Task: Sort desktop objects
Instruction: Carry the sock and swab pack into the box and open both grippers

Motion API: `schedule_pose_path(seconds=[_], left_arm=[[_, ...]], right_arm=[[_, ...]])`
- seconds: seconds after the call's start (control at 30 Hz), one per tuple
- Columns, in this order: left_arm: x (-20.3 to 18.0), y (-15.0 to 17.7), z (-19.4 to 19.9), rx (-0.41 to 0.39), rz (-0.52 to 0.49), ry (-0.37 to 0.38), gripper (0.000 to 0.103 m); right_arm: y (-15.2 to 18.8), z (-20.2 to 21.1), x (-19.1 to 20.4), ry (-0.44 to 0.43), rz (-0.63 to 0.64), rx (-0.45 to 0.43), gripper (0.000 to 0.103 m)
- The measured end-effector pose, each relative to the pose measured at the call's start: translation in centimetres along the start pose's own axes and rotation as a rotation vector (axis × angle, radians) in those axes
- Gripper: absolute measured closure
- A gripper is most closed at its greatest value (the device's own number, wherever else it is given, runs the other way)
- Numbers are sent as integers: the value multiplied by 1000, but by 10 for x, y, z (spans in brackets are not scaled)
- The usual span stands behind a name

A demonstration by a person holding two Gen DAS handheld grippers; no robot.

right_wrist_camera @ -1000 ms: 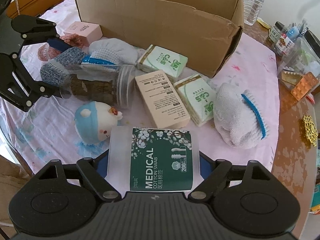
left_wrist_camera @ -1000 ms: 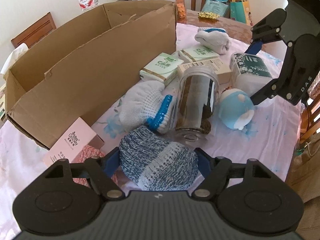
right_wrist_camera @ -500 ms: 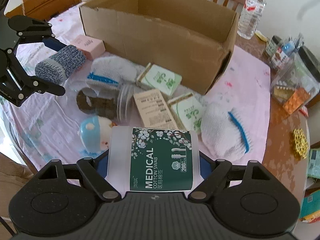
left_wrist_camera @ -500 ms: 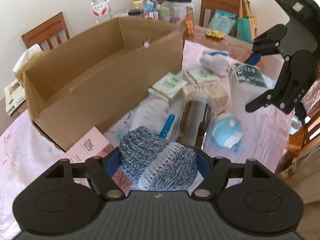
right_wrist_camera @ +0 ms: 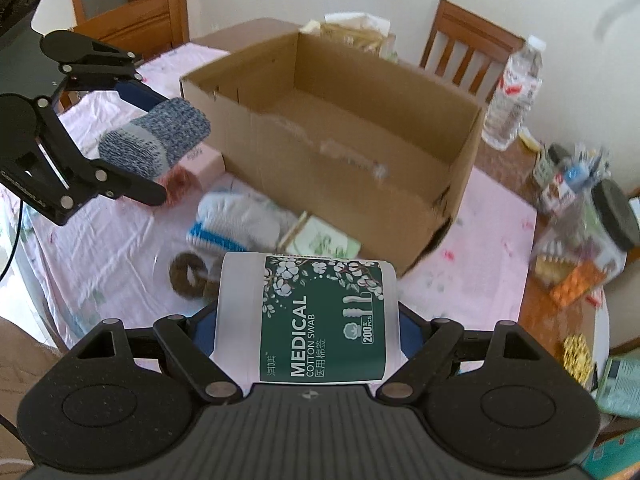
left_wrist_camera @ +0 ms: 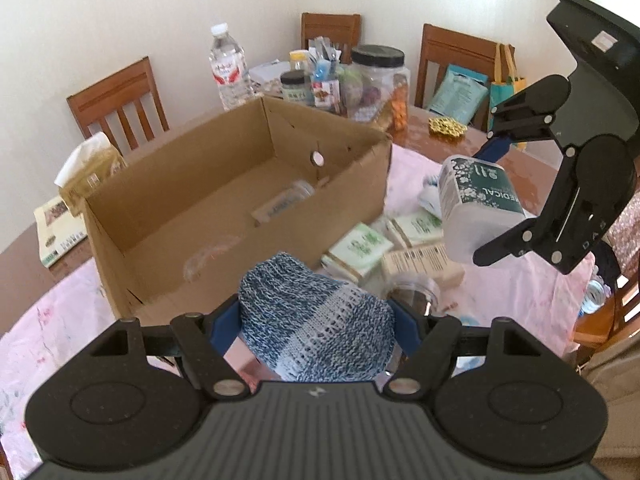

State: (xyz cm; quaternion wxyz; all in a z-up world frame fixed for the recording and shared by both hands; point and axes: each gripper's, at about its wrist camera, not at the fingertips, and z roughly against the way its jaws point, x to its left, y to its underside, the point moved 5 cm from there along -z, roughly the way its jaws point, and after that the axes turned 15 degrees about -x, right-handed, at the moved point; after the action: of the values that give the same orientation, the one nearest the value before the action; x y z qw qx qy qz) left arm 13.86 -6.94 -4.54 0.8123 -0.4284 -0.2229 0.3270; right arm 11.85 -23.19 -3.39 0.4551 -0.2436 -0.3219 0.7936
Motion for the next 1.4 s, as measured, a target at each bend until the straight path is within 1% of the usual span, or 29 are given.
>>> schedule_pose_path(seconds=[0.17,0.43,0.73,0.8,1.07,1.4], left_arm=[[8,-15,-3,-25,-18,-26,27],[34,-42,-15,-69,-24,-58,27],[73,-64,-41,-92,-38,-99,27],[82,-66,-47,-89,-41,-109,27],[105,-64,-73,-61,-39,-101,27],[131,-56,-98,-28,1,-91,27]], right_arm=[[-20,-1,-3,-5,32,-39,16],[-61,-13,-10,-4,84,-99,16],[-92,-34,-26,21,100,-118,17],[-98,-41,-31,31,104,-116,17],[-120,-66,-50,46,85,-107,17],[-134,-112,-62,16,64,-68,17]])
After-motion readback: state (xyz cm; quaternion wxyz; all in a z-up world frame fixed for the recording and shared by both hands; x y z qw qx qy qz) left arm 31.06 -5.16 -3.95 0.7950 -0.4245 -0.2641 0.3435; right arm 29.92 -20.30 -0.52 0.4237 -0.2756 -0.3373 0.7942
